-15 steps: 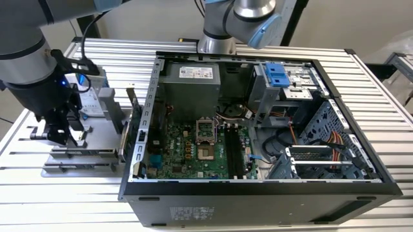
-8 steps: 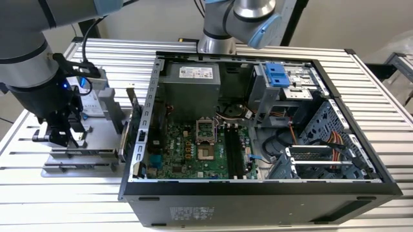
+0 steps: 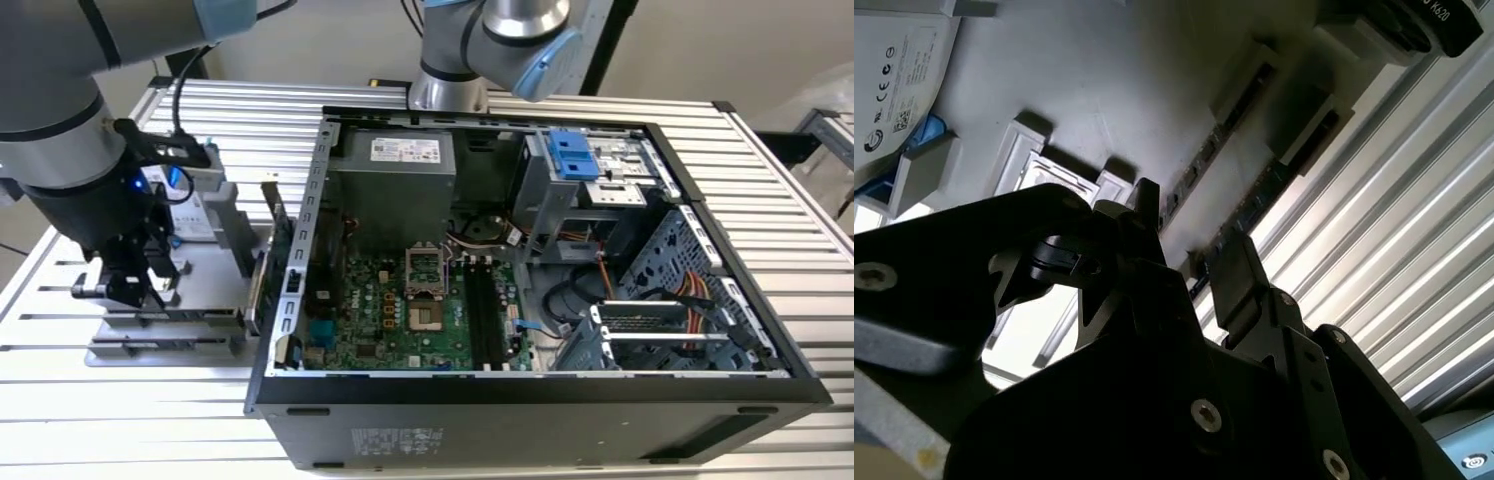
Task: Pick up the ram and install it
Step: 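Pick up the ram and move it above insertion slot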
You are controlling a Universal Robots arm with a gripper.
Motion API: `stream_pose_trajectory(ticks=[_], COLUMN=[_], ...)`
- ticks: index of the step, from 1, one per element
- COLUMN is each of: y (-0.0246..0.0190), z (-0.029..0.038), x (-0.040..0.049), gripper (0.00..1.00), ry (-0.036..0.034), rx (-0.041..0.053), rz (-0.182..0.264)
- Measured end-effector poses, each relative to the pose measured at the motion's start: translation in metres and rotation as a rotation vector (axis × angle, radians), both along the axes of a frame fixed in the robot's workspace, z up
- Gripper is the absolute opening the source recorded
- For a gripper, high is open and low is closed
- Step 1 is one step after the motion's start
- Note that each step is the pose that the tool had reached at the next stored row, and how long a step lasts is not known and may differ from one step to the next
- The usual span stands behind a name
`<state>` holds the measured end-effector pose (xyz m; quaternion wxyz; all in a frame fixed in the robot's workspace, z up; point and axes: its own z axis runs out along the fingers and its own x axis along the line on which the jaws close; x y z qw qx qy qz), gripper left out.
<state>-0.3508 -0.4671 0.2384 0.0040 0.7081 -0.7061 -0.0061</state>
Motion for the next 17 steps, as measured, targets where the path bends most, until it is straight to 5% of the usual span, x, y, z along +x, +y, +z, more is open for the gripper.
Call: stream_pose_trajectory(ticks=[17], y=[0.0000], z=[-0.0141], x=[0.0000], gripper=[1.00], ry=[0.0001], rx=[-0.0001], rz=[0.000])
